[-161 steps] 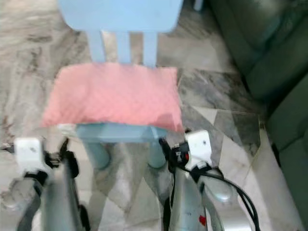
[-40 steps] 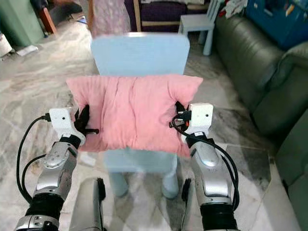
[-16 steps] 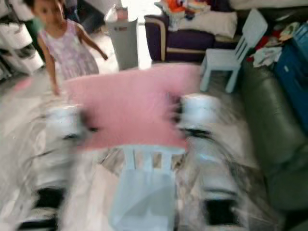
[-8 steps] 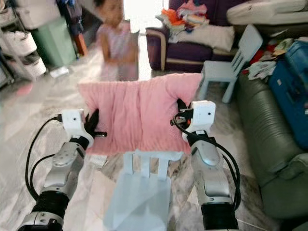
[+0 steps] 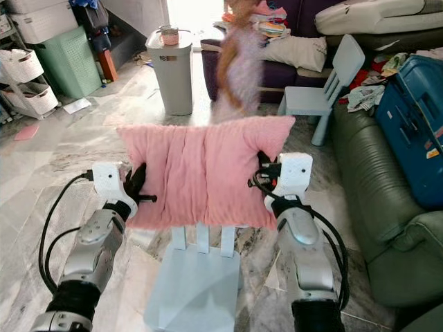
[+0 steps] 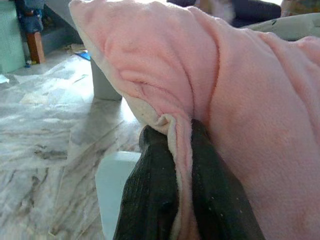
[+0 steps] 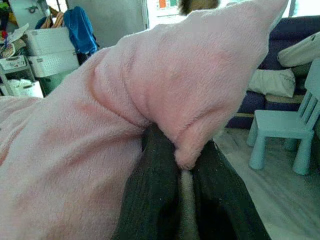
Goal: Move the pillow to the sofa
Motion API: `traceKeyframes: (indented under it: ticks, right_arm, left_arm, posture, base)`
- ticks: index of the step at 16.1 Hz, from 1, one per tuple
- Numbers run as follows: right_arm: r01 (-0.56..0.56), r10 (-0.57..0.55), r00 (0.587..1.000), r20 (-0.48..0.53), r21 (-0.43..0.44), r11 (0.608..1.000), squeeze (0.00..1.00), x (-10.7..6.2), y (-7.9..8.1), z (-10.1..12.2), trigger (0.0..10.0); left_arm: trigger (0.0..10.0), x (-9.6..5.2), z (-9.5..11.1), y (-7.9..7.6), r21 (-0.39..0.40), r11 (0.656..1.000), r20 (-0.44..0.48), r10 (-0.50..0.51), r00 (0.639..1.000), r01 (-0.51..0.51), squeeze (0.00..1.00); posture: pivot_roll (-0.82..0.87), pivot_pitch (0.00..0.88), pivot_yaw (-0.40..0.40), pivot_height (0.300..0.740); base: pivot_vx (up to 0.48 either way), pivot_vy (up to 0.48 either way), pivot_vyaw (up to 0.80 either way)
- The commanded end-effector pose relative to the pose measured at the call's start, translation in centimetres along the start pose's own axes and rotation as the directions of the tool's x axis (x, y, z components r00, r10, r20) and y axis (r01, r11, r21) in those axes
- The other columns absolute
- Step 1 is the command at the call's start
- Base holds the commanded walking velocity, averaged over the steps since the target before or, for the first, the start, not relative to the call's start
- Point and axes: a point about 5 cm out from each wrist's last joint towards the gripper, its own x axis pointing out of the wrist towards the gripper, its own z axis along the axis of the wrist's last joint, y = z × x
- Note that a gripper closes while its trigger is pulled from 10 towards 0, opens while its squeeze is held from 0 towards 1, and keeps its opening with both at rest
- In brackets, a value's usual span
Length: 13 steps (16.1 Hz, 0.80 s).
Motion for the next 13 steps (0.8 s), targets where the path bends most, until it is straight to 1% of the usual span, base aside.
traceKeyframes:
  ticks: [1, 5, 10, 13]
  right_arm:
    - [-0.019, 0.019, 1.000, 0.024, 0.000, 1.000, 0.00, -0.1, 0.4, 0.8, 10.0]
    - [-0.024, 0.024, 1.000, 0.013, -0.007, 1.000, 0.00, -0.7, 0.5, 0.8, 10.0]
    - [-0.020, 0.020, 1.000, -0.004, -0.014, 1.000, 0.00, -1.2, 0.2, 0.9, 10.0]
    - [-0.028, 0.027, 1.000, -0.010, -0.018, 0.999, 0.00, -1.5, 0.2, 0.9, 10.0]
  left_arm:
    - [10.0, -0.1, 0.3, -0.3, 0.000, 1.000, 0.008, -0.012, 1.000, 0.012, 0.00]
    - [10.0, -0.7, -0.2, -0.7, -0.029, 0.999, -0.016, -0.025, 1.000, 0.024, 0.00]
    - [10.0, -1.0, -0.5, -1.3, -0.042, 0.998, -0.035, -0.046, 0.998, 0.044, 0.00]
    - [10.0, -1.2, -0.6, -1.6, -0.047, 0.998, -0.044, -0.054, 0.998, 0.052, 0.00]
  posture:
    - [-0.11, 0.000, 0.027, 0.740]
    - [-0.13, 0.000, 0.025, 0.740]
    - [-0.14, 0.000, 0.024, 0.740]
    - [-0.14, 0.000, 0.020, 0.740]
  base:
    - [0.000, 0.000, -0.80]
    - [0.000, 0.000, -0.80]
    - [0.000, 0.000, -0.80]
    - [0.000, 0.000, 0.00]
